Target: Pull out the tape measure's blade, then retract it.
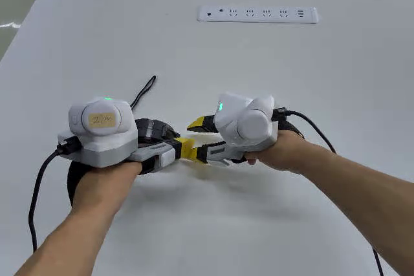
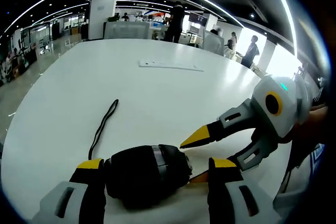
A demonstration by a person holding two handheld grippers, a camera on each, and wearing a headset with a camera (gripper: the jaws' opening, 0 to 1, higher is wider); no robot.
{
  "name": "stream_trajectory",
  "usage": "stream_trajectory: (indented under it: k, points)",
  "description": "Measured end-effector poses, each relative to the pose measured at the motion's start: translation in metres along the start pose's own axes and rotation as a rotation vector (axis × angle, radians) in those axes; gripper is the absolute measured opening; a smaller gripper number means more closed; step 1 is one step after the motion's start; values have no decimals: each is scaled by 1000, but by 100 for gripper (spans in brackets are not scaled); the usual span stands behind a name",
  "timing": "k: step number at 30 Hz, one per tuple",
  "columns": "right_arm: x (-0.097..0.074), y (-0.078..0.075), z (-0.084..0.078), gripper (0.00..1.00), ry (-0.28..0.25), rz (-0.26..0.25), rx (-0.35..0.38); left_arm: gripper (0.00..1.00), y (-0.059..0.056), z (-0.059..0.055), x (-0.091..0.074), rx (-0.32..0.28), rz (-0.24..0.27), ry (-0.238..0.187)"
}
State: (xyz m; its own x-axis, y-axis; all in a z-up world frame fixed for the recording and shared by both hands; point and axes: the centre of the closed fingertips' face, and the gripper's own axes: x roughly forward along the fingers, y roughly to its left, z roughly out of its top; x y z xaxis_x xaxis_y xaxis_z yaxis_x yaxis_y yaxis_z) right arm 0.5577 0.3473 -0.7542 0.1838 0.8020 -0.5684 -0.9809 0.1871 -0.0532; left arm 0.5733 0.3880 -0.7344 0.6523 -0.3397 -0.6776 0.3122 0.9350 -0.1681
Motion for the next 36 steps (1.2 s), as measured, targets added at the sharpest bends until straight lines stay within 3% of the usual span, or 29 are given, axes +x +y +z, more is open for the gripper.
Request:
stream_trajectory:
  k: [15,20,31,36]
  points:
    - [-18,-5,-7,41,12,-43,32,80,0,0,-4,61,-49,26]
    - [-28,-4,-12,45,15,-60,59,83,-3,1,-6,97,-86,21]
    - [-50,-6,-20,55,-5,-132,148,88,-1,-2,-12,197,-135,23]
    - [-62,-8,-27,61,-5,-172,182,89,-1,-2,-16,224,-161,1]
